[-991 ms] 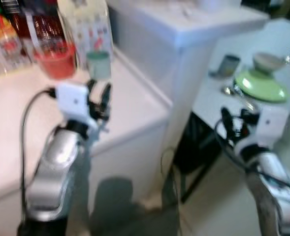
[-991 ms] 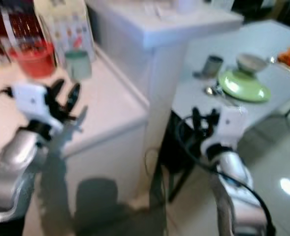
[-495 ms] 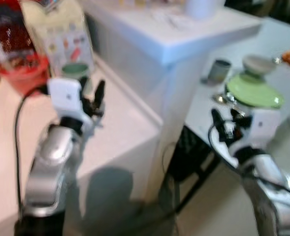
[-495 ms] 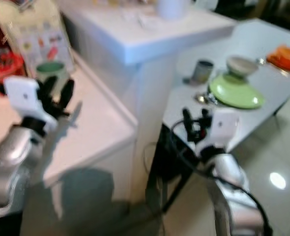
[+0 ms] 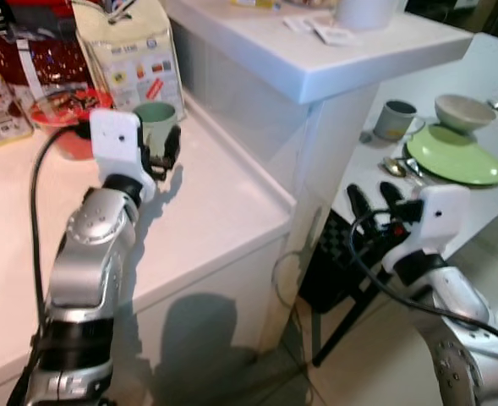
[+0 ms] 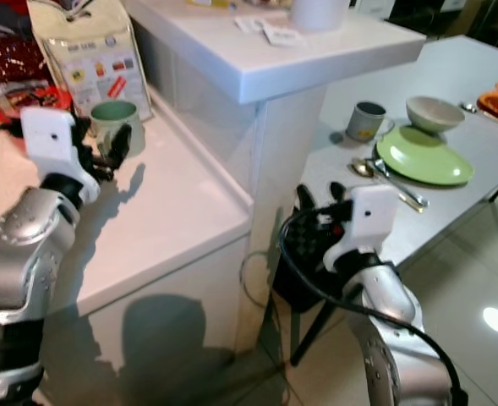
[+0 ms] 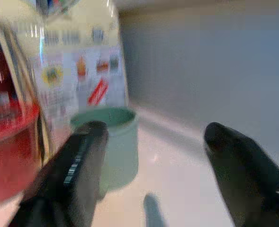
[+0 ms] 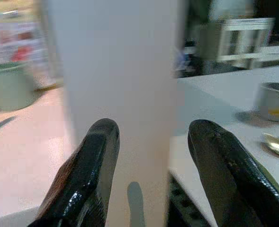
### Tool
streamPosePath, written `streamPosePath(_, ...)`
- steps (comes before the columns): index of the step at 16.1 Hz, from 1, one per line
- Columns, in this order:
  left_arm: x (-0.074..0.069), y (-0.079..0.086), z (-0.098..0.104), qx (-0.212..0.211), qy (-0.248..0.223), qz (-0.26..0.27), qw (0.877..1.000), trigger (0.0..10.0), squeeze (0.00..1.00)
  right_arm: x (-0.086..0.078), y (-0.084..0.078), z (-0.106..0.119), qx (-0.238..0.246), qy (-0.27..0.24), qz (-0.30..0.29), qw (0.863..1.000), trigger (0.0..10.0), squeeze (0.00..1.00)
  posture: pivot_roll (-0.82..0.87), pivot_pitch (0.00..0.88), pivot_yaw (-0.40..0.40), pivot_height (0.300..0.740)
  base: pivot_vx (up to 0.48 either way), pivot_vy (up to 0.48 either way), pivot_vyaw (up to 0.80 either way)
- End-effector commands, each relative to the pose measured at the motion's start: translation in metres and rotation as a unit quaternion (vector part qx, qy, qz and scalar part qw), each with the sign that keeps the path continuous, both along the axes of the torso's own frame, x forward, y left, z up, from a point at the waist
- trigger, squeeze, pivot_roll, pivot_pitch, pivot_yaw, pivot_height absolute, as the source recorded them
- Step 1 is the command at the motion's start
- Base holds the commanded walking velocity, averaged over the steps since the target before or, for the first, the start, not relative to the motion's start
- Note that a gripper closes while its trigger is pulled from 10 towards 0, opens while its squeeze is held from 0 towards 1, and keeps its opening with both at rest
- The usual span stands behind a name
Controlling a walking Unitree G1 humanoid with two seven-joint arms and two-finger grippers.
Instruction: Setting the table
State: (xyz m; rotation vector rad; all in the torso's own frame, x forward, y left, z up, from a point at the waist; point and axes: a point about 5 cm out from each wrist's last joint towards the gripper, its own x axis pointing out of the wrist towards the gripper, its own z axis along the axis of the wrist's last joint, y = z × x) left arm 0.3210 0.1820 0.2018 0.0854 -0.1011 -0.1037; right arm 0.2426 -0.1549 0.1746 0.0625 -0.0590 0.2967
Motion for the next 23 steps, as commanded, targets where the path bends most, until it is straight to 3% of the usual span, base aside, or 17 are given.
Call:
streamPosePath(1, 0.006, 0.002, -0.006, 0.001, 0.015, 0.009, 1.0, 10.0, 1.0, -0.001, 0.009, 0.008, 0.005, -0.011, 0.048, 0.999, 10.0, 0.0, 0.03, 0.015, -0.027, 0.74, 0.0, 0.0, 0.0)
streamPosePath(4, 0.014, 0.008, -0.01, -0.001, 0.029, 0.028, 0.999, 10.0, 1.0, -0.004, 0.025, 0.009, 0.015, 0.001, 0.139, 0.99, 10.0, 0.0, 0.03, 0.016, -0.022, 0.74, 0.0, 0.0, 0.0)
streamPosePath(6, 0.022, 0.013, -0.011, -0.007, 0.031, 0.04, 0.999, 10.0, 1.0, -0.011, 0.04, 0.004, 0.015, 0.037, 0.23, 0.972, 10.0, 0.0, 0.03, 0.02, -0.028, 0.74, 0.0, 0.0, 0.0)
streamPosePath(10, 0.033, 0.02, -0.013, -0.016, 0.031, 0.061, 0.998, 10.0, 1.0, -0.012, 0.042, -0.001, -0.008, 0.06, 0.263, 0.963, 10.0, 0.0, 0.02, 0.03, -0.028, 0.74, 0.0, 0.0, 0.0)
streamPosePath(13, 0.044, 0.022, -0.014, -0.04, 0.028, 0.047, 0.998, 10.0, 1.0, -0.013, 0.041, -0.001, -0.018, 0.061, 0.279, 0.958, 10.0, 0.0, 0.01, 0.043, -0.03, 0.74, 0.0, 0.0, 0.0)
streamPosePath(14, 0.047, 0.02, -0.013, -0.041, 0.023, 0.028, 0.998, 10.0, 0.14, -0.014, 0.041, -0.001, -0.02, 0.061, 0.283, 0.957, 10.0, 0.0, 0.01, 0.045, -0.031, 0.74, 0.0, 0.0, 0.0)
streamPosePath(15, 0.051, 0.019, -0.013, -0.038, 0.021, 0.017, 0.999, 10.0, 0.0, -0.014, 0.041, -0.001, -0.023, 0.06, 0.284, 0.957, 10.0, 0.0, 0.01, 0.05, -0.033, 0.74, 0.0, 0.0, 0.0)
streamPosePath(22, 0.065, 0.029, -0.019, 0.001, 0.044, 0.021, 0.999, 10.0, 0.0, -0.015, 0.041, 0.0, -0.03, 0.06, 0.286, 0.956, 10.0, 0.0, 0.0, 0.06, -0.034, 0.74, 0.0, 0.0, 0.0)
streamPosePath(23, 0.066, 0.029, -0.019, 0.001, 0.042, 0.02, 0.999, 6.7, 0.0, -0.015, 0.041, -0.001, -0.03, 0.06, 0.286, 0.956, 10.0, 0.0, 0.0, 0.06, -0.034, 0.74, 0.0, 0.0, 0.0)
